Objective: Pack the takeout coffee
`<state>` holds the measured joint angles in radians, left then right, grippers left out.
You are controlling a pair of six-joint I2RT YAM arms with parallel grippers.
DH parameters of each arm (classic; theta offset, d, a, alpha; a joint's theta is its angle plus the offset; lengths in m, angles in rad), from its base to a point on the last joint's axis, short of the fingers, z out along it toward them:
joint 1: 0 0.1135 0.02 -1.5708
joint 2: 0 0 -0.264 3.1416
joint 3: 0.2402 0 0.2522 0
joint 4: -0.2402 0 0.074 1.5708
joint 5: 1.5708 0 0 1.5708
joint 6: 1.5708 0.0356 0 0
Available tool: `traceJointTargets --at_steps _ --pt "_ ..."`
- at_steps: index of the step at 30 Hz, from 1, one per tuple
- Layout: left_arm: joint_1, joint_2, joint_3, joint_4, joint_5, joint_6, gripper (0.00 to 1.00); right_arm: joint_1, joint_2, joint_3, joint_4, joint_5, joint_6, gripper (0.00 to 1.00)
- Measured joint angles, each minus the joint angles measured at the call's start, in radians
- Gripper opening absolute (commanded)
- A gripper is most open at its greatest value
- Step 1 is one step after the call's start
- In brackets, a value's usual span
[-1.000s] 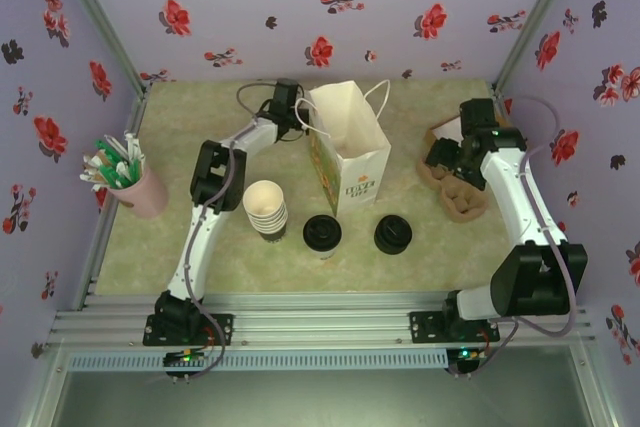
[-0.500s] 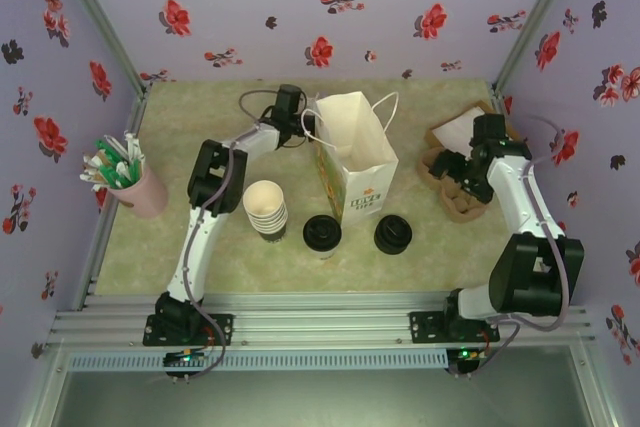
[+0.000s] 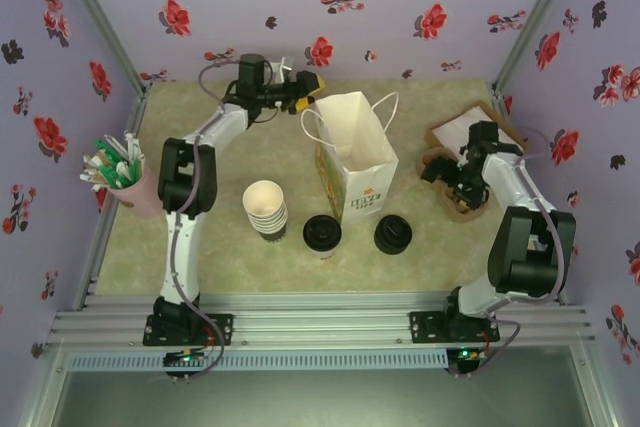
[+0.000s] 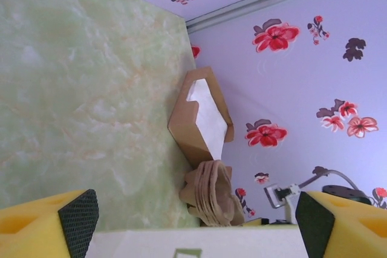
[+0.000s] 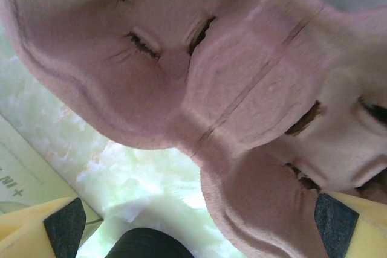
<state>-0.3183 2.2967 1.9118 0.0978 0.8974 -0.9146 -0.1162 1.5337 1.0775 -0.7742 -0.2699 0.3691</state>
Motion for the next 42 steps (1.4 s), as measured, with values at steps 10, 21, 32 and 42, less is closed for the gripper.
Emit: traceJointTargets --at_steps 10,21,32,42 --pt "0.009 -0.164 -0.237 0.051 -0.008 0.000 0.90 0.063 -0.047 -0.058 0.019 -0.105 0.029 0.99" --pt "0.018 -0.300 -0.381 0.046 -0.056 0.028 0.92 0.095 -0.138 -0.078 -0.003 -0.102 0.061 0.97" --pt "-0.013 -0.729 -0.674 -0.098 -0.304 0.211 0.99 0.095 -0.159 0.038 -0.120 0.184 -0.012 0.69" --pt "-0.232 -1.145 -0.923 -0.214 -0.593 0.377 0.99 0.095 -0.020 0.111 -0.129 0.253 -0.117 0.59"
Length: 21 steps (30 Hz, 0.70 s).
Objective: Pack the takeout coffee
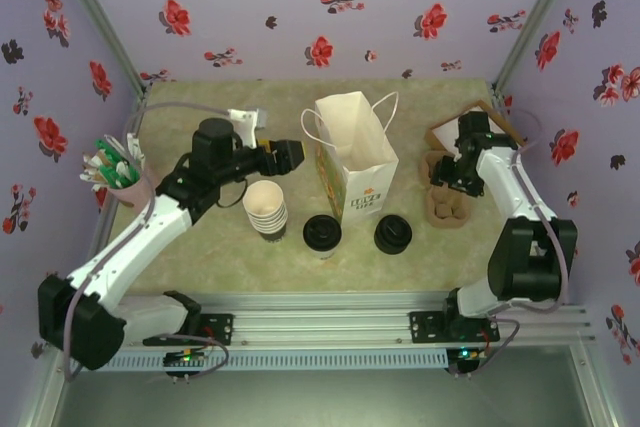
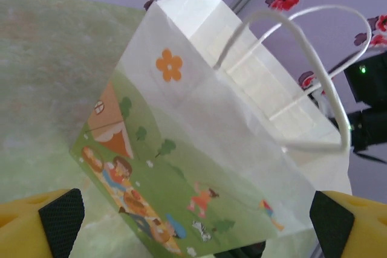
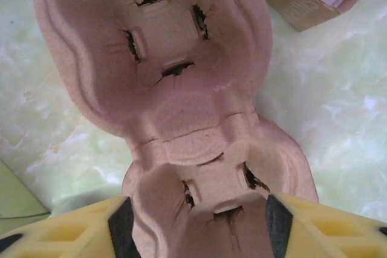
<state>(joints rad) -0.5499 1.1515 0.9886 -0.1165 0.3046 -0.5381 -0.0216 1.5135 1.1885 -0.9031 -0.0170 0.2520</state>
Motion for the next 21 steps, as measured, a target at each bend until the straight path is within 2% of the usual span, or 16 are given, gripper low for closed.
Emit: traceJointTargets --at_steps 8,21 --pt "-0.005 -0.025 -0.042 -0.083 -0.096 0.043 0.99 0.000 0.085 0.060 0.000 -0.002 -0.049 0.57" --pt "-0.005 -0.003 -0.042 -0.103 -0.112 0.072 0.99 0.000 0.170 0.088 -0.013 -0.009 -0.097 0.53"
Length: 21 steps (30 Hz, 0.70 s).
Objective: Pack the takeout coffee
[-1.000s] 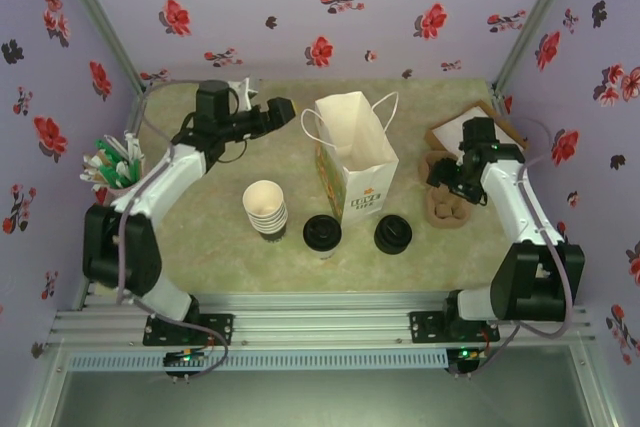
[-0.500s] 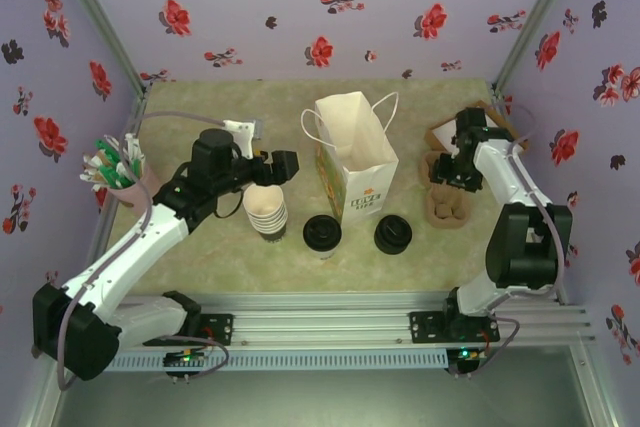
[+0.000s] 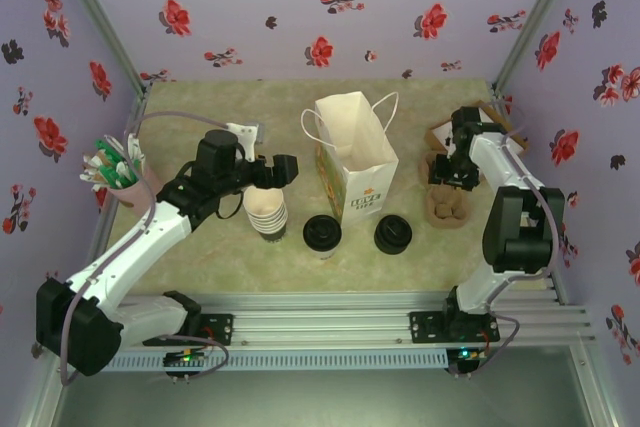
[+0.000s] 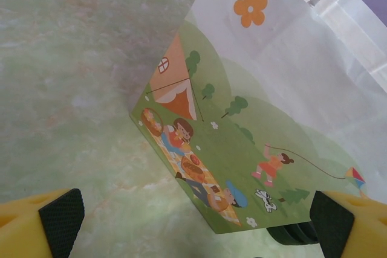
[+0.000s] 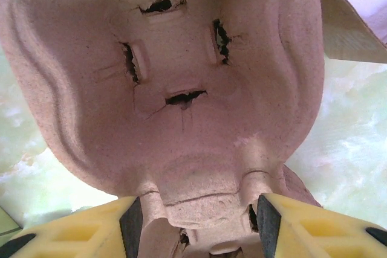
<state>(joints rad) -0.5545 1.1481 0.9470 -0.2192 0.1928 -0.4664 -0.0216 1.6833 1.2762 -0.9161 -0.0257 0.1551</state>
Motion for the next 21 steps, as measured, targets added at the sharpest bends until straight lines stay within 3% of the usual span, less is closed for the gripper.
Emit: traceJointTargets --at_steps 6,21 --pt "0.000 0.016 0.000 0.000 0.000 0.003 1.00 0.000 0.019 0.011 -0.003 0.000 -0.011 0.47" --pt "0.000 0.026 0.002 -0.003 0.001 0.003 0.99 0.000 0.035 0.014 -0.002 0.000 -0.015 0.47"
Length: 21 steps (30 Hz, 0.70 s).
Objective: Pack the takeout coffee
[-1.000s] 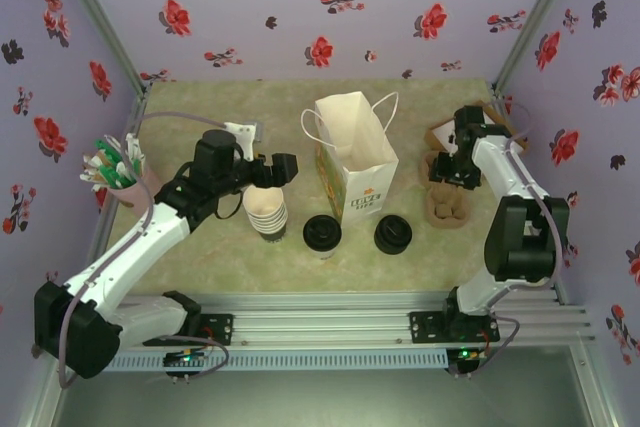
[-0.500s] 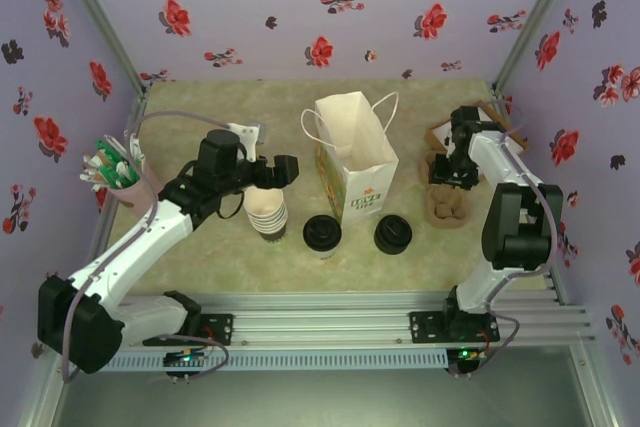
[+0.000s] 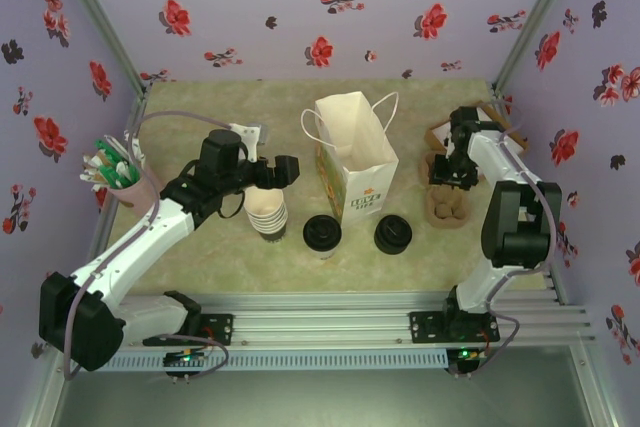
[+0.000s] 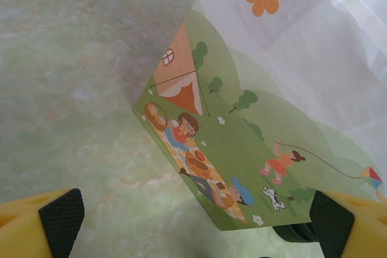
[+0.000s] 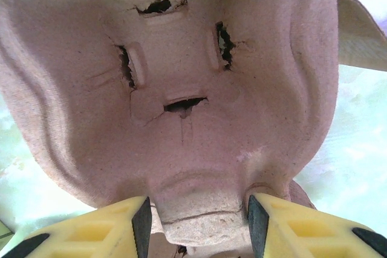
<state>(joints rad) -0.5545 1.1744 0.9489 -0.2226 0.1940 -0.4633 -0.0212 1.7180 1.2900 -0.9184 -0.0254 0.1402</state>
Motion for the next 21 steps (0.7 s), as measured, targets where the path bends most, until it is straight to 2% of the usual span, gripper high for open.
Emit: traceJointTargets --at_steps 10,21 --pt "0.000 -0.001 0.006 -0.004 0.000 0.000 0.99 0.001 0.001 0.002 -0.002 0.004 -0.002 0.37" --pt "-0.004 -0.028 0.011 -0.026 0.000 0.000 0.99 0.002 -0.029 0.001 -0.008 0.004 0.002 0.36"
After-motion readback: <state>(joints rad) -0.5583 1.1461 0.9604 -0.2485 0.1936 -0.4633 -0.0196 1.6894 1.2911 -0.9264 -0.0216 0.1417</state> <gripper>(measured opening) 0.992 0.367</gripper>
